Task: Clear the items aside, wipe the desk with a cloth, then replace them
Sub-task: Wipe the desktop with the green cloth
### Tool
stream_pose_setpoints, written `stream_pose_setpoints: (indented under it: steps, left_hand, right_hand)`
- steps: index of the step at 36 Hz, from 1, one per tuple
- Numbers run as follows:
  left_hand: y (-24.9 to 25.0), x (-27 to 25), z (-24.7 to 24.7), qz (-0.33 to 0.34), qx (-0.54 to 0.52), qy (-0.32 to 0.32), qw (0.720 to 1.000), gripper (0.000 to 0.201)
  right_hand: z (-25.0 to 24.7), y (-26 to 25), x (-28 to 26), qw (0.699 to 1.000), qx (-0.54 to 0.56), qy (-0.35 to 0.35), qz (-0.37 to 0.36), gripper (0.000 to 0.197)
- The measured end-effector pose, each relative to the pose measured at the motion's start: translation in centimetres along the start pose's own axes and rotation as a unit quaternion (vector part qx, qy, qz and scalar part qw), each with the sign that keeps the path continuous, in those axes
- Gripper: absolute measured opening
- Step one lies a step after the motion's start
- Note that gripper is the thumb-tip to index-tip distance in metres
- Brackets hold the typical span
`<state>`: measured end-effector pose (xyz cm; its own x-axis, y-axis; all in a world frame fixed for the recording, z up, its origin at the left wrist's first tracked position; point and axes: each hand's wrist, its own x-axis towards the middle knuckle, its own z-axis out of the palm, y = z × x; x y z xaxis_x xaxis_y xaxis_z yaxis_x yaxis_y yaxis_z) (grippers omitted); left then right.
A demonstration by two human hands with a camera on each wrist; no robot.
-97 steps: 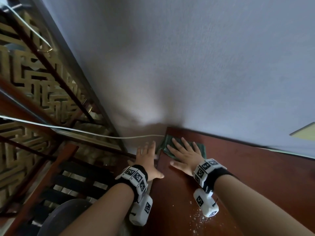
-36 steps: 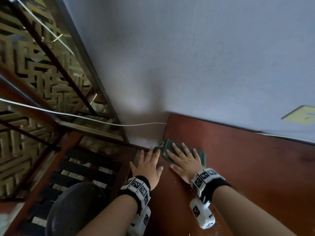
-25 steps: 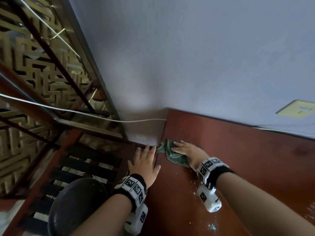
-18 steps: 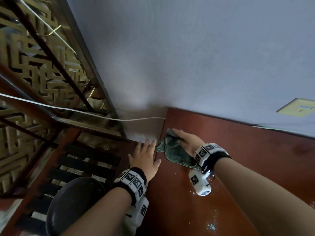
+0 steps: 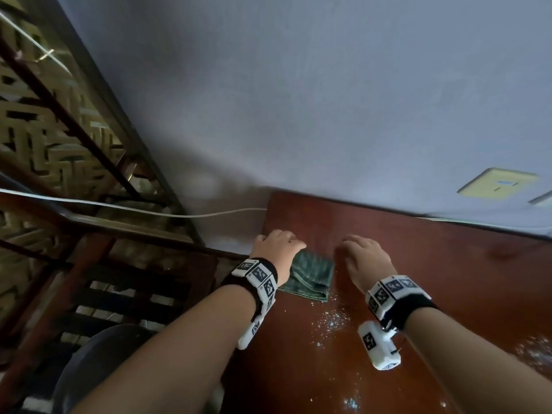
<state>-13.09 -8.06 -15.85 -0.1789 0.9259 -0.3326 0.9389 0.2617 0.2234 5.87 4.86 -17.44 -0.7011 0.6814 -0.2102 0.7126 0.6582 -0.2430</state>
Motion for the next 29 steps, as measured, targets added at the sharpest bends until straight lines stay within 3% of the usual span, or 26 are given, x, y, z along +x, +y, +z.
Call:
stream_pose_setpoints:
  steps: [3, 5, 13, 15, 17, 20, 22, 25, 29]
  left_hand:
    - [-0.2, -0.1, -0.3, -0.016, 0.011, 0.017, 1.000, 0.052]
    - [-0.4, -0.3, -0.4, -0.025, 0.014, 0.020, 0.999, 0.047]
    - [-1.2, -1.5, -1.4, 0.005, -0.010, 0.037, 0.999, 0.022]
    - [-1.1, -2.2, -1.7, 0.040, -0.023, 0.022, 0.999, 0.015]
    - [-0.8, -2.9, -1.9, 0.065, 0.009, -0.012, 0.998, 0.015]
    - [-0.3, -3.1, -1.3, 0.089, 0.014, 0.004, 0.996, 0.031]
    - [0.6, -2.8, -0.3, 0.110, -0.021, -0.012, 0.994, 0.053]
    - [2.0, -2.3, 1.8, 0.108, 0.025, -0.135, 0.985, 0.064]
    - [1.7, -1.5, 3.8, 0.083, 0.067, -0.162, 0.981, 0.062]
  right_hand:
    - [0.5, -1.5, -1.2, 0.989, 0.027, -0.004, -0.145, 0.026]
    - [0.6, -2.6, -1.7, 0.982, 0.010, -0.036, -0.186, 0.025]
    - [0.3, -2.8, -1.7, 0.987, 0.009, -0.036, -0.156, 0.015]
    - [-0.2, -2.4, -2.1, 0.986, 0.025, -0.062, -0.153, 0.011]
    - [-0.7, -1.7, -2.4, 0.982, 0.023, -0.105, -0.157, 0.020]
    - [-1.0, -0.6, -2.3, 0.993, 0.005, -0.043, -0.110, 0.027]
    - [-0.9, -0.1, -2.0, 0.999, -0.021, -0.027, -0.012, 0.038]
    - [-0.3, 0.6, -2.1, 0.981, -0.038, -0.140, 0.130, 0.064]
    - [1.3, 1.5, -2.6, 0.967, -0.031, -0.204, 0.151, 0.070]
